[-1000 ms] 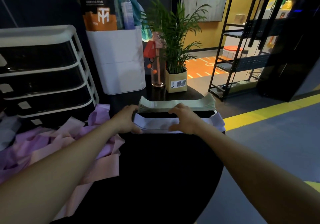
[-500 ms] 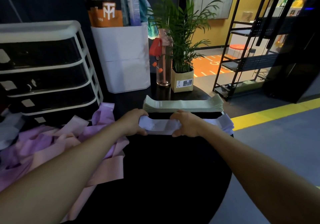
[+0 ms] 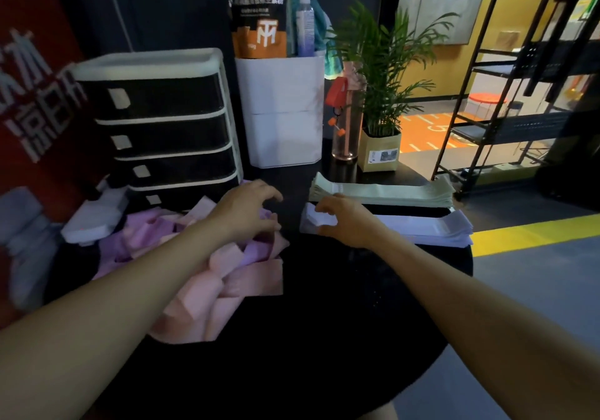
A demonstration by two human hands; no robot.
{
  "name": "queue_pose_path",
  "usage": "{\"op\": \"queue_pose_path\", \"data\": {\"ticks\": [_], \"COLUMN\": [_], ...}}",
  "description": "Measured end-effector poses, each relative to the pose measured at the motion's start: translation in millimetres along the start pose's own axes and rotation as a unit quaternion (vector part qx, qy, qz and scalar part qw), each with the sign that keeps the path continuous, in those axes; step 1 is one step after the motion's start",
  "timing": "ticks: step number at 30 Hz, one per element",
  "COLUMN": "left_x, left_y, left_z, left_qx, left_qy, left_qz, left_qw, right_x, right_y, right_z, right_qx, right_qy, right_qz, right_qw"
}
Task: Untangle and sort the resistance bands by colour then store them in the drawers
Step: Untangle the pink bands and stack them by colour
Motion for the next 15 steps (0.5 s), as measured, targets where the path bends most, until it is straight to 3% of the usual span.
{"op": "queue_pose_path", "data": {"ticks": [9,15], "left_x": [-34.0,-52.5], "left_y": [21.8,15.8], "left_z": [101.7,150.1], "left_qx": [0.039,0.068], "left_qy": [0.034,0.067], "left_qz": [0.030,0.063], "left_qw": [0.998,0.993], "right_x": [-93.2,-137.3], "right_y": [-40.0,-59.9], "right_z": [25.9,44.4], "right_qx": [-0.028,-0.036], "right_qy": [0.096,0.099], "right_qz": [-0.051,-0.133], "right_qw": [0.994,0.985]}}
Point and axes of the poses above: each hand's wrist, its own z-axis away from the middle knuckle, its own y-axis out of the back of the hand, x = y × z, the point moved 3 cm from there along -z, towards the middle knuckle, and after that the axes turned 1 degree about -x, right-handed, at the moved point
